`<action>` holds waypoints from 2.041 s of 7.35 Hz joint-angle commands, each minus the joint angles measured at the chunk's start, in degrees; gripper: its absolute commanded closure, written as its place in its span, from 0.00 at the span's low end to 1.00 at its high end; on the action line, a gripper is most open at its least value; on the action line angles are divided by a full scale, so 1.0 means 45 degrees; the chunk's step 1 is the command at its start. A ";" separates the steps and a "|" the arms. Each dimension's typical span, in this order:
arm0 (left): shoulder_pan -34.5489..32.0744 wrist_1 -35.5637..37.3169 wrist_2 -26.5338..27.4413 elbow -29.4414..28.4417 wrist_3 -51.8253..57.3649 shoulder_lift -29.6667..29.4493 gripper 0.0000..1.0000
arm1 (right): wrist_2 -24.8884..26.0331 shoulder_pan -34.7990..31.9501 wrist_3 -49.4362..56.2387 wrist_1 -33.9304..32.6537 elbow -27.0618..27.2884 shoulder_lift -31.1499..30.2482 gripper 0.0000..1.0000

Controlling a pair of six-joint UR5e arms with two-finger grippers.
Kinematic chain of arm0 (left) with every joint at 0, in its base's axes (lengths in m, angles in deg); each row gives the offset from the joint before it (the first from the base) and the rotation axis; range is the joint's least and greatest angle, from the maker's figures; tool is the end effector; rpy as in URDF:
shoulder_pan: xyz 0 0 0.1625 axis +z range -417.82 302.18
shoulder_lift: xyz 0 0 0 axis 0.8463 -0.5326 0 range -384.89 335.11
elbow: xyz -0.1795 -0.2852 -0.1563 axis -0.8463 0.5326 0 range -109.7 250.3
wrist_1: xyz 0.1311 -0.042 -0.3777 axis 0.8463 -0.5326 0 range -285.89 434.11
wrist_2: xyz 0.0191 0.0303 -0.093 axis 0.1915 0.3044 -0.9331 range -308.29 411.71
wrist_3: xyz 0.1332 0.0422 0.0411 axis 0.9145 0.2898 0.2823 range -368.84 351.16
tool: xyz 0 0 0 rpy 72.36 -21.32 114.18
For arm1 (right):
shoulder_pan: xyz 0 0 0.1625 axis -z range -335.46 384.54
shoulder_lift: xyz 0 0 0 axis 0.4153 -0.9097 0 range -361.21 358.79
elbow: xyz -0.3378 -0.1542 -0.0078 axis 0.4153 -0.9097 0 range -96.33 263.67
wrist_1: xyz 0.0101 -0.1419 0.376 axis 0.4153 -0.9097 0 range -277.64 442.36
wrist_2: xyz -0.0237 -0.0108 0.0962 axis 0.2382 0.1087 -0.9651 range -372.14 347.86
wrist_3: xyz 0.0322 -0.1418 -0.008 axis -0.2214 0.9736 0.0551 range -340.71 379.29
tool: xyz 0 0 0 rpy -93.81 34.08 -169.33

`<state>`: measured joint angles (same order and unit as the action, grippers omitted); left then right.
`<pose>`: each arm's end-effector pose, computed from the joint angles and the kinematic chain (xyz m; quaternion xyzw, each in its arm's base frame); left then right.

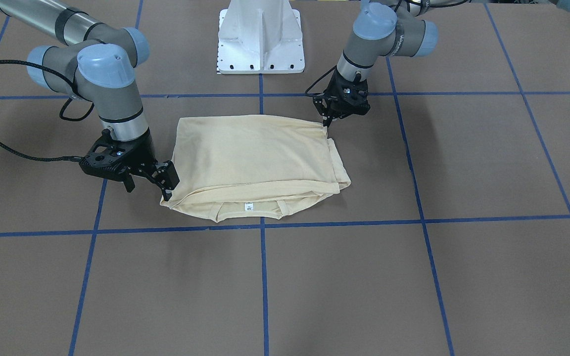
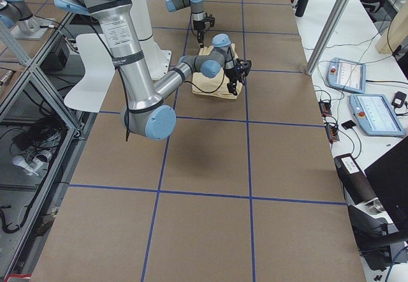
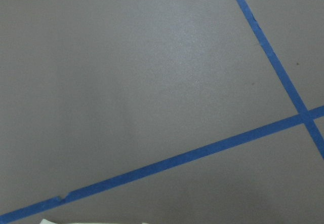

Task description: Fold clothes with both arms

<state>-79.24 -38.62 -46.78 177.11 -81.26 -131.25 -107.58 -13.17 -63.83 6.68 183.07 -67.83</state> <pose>0.5151 -0.3223 0.3096 0.0944 0.4624 0.0051 0.8816 -0.4335 -0.4862 0.3238 0.1112 -0.3857 0.2251 0.8878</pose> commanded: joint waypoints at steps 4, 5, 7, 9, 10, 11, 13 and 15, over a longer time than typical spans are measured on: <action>-0.3979 0.0636 -0.0045 -0.3641 0.4951 -0.2383 1.00 | 0.0056 0.0078 -0.0085 0.0000 0.0001 0.0019 0.00; -0.4802 0.0461 -0.0046 -0.5302 0.5677 -0.3597 1.00 | 0.0056 0.0079 -0.0085 0.0000 0.0001 0.0020 0.00; -0.5744 -0.0121 -0.0065 -0.8777 0.7317 -0.6175 1.00 | 0.0076 0.0098 -0.0066 0.0000 -0.0018 0.0039 0.00; -0.6039 -0.1274 -0.0181 -0.9576 0.8414 -0.6364 0.12 | 0.0056 0.0098 -0.0066 0.0000 -0.0057 0.0117 0.00; -0.6099 -0.2013 -0.0395 -0.9421 0.8708 -0.6073 0.00 | 0.0076 0.0156 -0.0085 0.0000 -0.0115 0.0175 0.00; -0.6292 -0.2543 -0.1615 -0.9304 0.8885 -0.5741 0.00 | 0.0095 0.0215 -0.0124 -0.0019 -0.0174 0.0505 0.00; -0.6412 -0.3268 -0.2857 -0.8137 0.8868 -0.4572 0.00 | 0.0095 0.0526 -0.1229 -0.0058 -0.1434 0.2157 0.00; -0.6392 -0.3271 -0.2858 -0.8072 0.8751 -0.4468 0.00 | 0.0115 0.0897 -0.1645 -0.0136 -0.2846 0.3783 0.00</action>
<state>-108.02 -53.01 -59.30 140.29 -41.61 -152.00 -107.09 -10.20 -69.65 6.31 173.88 -55.16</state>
